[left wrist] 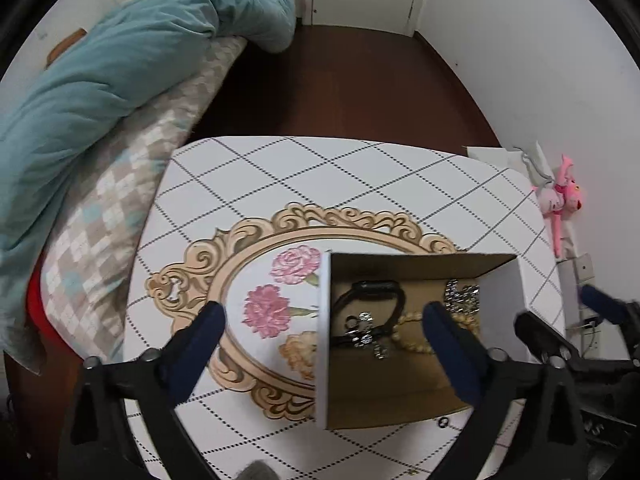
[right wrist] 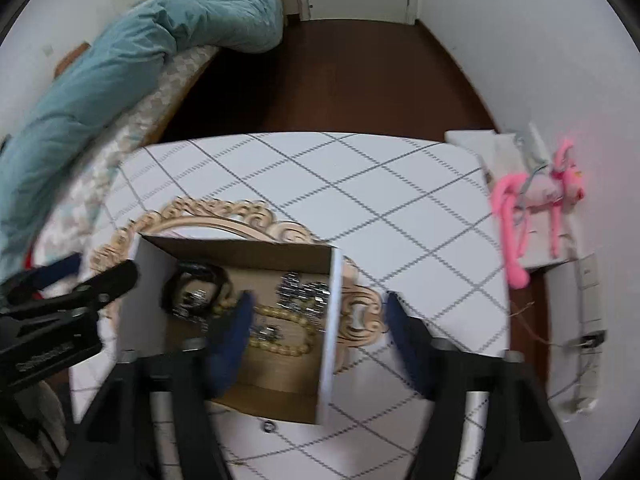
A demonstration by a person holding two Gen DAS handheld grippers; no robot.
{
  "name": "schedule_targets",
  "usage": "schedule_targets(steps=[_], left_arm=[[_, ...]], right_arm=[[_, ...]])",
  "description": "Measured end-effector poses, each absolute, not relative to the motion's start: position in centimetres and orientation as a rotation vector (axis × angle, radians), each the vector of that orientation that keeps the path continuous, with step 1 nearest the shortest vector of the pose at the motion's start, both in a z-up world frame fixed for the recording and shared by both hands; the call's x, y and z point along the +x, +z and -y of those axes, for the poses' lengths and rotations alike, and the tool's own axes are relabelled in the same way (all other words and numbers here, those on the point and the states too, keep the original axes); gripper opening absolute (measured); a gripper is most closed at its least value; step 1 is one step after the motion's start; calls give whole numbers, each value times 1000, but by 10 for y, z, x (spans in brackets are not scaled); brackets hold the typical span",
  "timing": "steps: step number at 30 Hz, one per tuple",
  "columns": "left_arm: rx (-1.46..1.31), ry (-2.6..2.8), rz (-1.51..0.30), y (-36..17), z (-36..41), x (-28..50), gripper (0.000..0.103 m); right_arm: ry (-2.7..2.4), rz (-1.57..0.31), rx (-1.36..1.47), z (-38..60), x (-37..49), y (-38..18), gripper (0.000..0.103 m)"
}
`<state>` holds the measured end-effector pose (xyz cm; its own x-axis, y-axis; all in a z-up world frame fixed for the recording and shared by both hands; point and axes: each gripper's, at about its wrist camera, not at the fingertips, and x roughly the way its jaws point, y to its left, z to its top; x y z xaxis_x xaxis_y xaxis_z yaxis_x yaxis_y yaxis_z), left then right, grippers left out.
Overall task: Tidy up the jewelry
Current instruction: 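Drop the ring and earring into the box and open both tools, then grasp a small gold earring with the left tool while the right tool grasps a black ring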
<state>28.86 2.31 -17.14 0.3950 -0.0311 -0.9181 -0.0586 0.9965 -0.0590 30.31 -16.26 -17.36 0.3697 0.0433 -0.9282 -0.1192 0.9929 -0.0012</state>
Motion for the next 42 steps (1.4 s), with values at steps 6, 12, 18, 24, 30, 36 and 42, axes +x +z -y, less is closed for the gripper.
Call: schedule_targets(steps=[6,12,18,24,30,36,42], left_arm=[[-48,53,-1163,-175,-24,275,103],[-54,49,-1126,-156,-26,263,103],[-57,63,-1078,-136,-30,242,103],[-14,112,-1112,-168,-31,205,103],[-18,127,-1256,-231,-35,177,103],[-7,140,-1342,-269,-38,169,103],[-52,130,-1335,-272,-44,169,103]], right_arm=[[72,-1187,-105,162,289,-178,103],[58,-1127,-81,165,276,-155,103],[53,-1055,-72,167,248,-127,103],[76,-1095,-46,166,211,-153,103],[124,-1189,-17,161,193,-212,84],[163,-1217,-16,149,187,-249,65],[185,-1201,-46,136,185,-262,35]])
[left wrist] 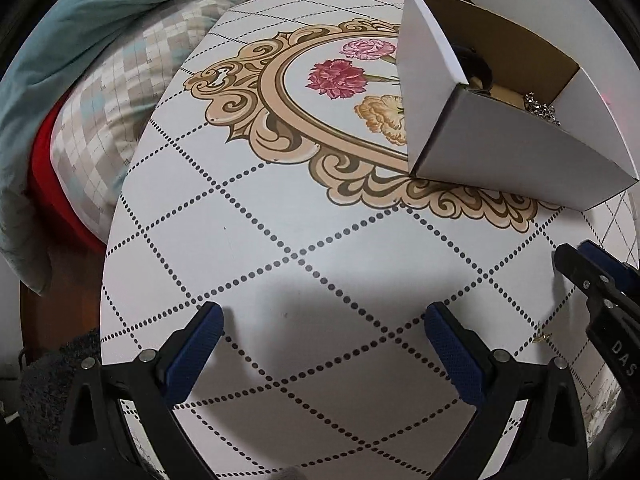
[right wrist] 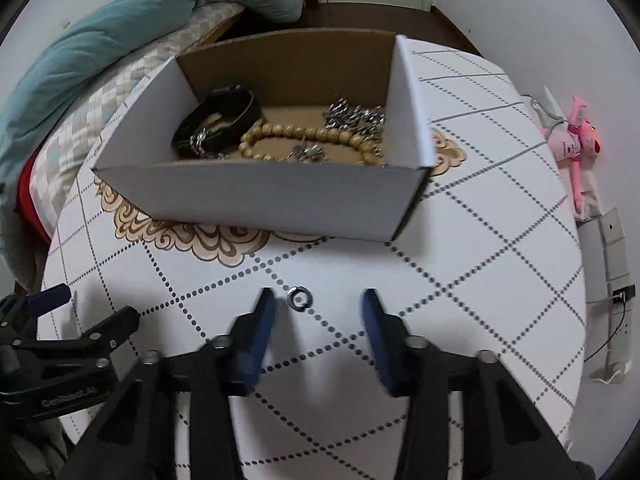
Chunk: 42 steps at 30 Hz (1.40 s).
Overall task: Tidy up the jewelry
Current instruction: 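Grasp a small gold earring with the left tool while the right tool grasps a black ring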
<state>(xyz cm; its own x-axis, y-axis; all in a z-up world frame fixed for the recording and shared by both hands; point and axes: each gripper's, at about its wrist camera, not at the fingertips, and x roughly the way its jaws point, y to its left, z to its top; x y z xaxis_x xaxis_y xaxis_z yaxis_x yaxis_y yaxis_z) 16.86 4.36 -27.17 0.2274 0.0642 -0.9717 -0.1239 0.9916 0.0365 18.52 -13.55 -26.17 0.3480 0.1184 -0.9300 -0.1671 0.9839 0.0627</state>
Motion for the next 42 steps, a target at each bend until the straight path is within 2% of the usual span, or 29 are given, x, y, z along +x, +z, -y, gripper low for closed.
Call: schedule_targets(steps=[2,3,10,19,23,24,26,29,31,32,33,42], left_arm=[[-50,130,-1332,-272,-44,168,103],[-51,132,-1331,-272,-43,168,103],[-57,91,-1288,-255,-28,156,102],[-46,-71,-1259,-250,44,134,101],[11,-95,-1235,-253,71,131,78],[26,-95,-1232,-254,75,130,67],[53,-93,-1218,-256,79,129,53],[65,-114,-1191,-257,82,133,26],[76,-124,-1185,-257,83,136,19],[74,-131,-1183,-257,83,137,10],[72,-134,-1182,-257,82,138,6],[10,-160,-1179,-240,73,135,6]], right_arm=[[178,-1188,-70,131,183,-262,26],[175,-1181,-83,129,182,-262,13],[173,-1166,-8,147,168,-252,13],[44,-1184,128,223,125,-244,13],[2,-1197,156,244,113,-249,13],[-3,-1198,161,246,111,-250,13],[-5,-1202,166,250,110,-252,13],[-3,-1197,169,249,109,-252,13],[-1,-1193,166,247,110,-251,13],[0,-1192,164,247,111,-251,13],[1,-1192,164,245,112,-251,13],[19,-1176,182,241,113,-242,13]])
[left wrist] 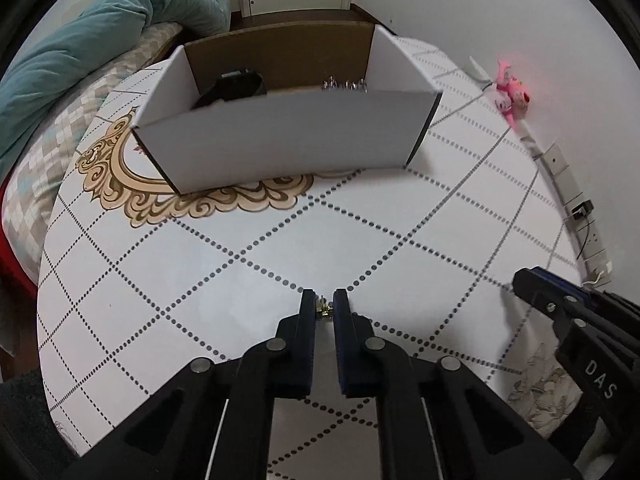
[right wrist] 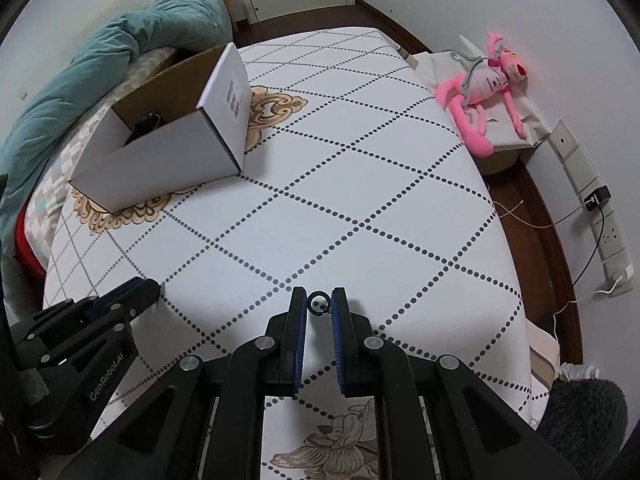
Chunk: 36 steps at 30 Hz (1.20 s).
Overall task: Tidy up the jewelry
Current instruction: 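Grasp a small gold earring with the left tool while the right tool grasps a black ring, then drop the earring and ring into the box and open both tools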
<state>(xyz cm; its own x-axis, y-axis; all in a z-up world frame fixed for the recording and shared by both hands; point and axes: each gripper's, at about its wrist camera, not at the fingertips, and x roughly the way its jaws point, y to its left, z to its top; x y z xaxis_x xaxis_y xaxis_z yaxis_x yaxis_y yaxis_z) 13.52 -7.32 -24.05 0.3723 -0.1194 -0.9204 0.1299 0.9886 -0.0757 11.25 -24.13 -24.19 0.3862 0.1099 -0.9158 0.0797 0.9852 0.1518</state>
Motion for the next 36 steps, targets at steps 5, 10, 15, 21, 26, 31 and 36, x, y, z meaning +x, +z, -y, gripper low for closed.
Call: schedule_targets(steps=[5,10,15,21,26,31,36], left_arm=[[-58,-192,-1133,-198,60,145,6],[-114,-206,-1093,-153,38,181,6],[-101,-166,-1115,-147,22,230,6],[-143,-105,-1236,-165,6,271,8],[-125,-82,-1220,-159,3,278,29],[-125,-41,-1194,-156,-4,277,65],[-110,-8,-1167,-158,-9,269,79]], right_arm=[[85,-1143,238,234,121,-216,13],[192,-1087,320,221,162,-177,13],[256,-1077,320,201,218,-159,13],[275,-1209,200,173,277,-178,13],[246,-1249,143,171,293,-185,21],[219,-1225,142,182,293,-178,34],[169,-1204,71,185,283,-172,48]])
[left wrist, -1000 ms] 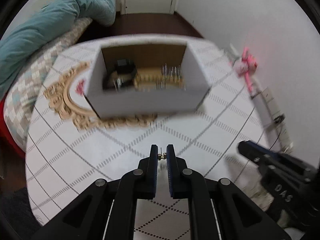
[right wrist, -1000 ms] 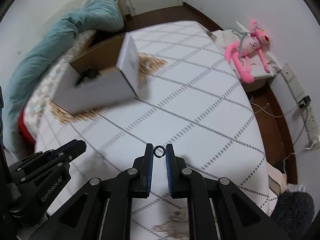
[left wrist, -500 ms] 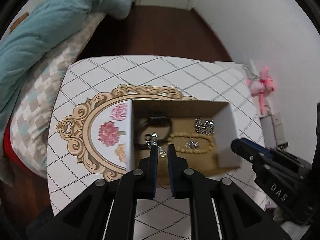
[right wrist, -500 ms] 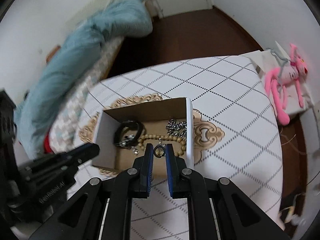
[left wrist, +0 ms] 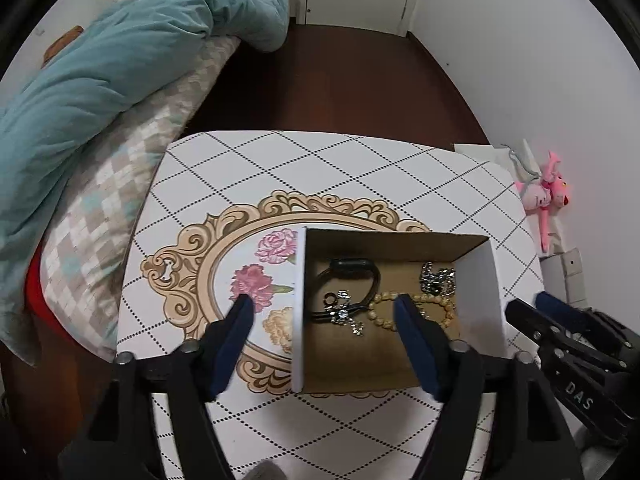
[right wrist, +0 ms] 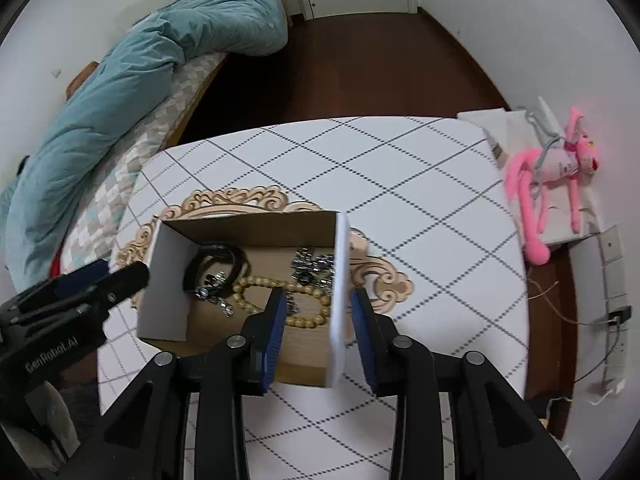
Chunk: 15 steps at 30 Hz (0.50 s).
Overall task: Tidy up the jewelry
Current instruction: 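Drop the earring and ring into the box and open both tools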
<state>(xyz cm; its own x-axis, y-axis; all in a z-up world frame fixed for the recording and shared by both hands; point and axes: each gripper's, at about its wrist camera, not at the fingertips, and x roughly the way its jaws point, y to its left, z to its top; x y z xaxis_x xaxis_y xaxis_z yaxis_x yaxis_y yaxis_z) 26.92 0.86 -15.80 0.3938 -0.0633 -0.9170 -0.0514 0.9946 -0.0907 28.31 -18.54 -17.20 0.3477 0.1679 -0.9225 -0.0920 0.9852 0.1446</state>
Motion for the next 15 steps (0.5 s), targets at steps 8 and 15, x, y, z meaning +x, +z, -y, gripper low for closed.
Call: schedule_targets(steps=[8,15], left_arm=[[-34,50,-1163,-176,-8,250,102],[-28,70,-1169,-187,-8,239,102]], right_arm=[[79,-1209,-22,188,267,-187,102],[31,-1193,-46,191,256,-193,103]])
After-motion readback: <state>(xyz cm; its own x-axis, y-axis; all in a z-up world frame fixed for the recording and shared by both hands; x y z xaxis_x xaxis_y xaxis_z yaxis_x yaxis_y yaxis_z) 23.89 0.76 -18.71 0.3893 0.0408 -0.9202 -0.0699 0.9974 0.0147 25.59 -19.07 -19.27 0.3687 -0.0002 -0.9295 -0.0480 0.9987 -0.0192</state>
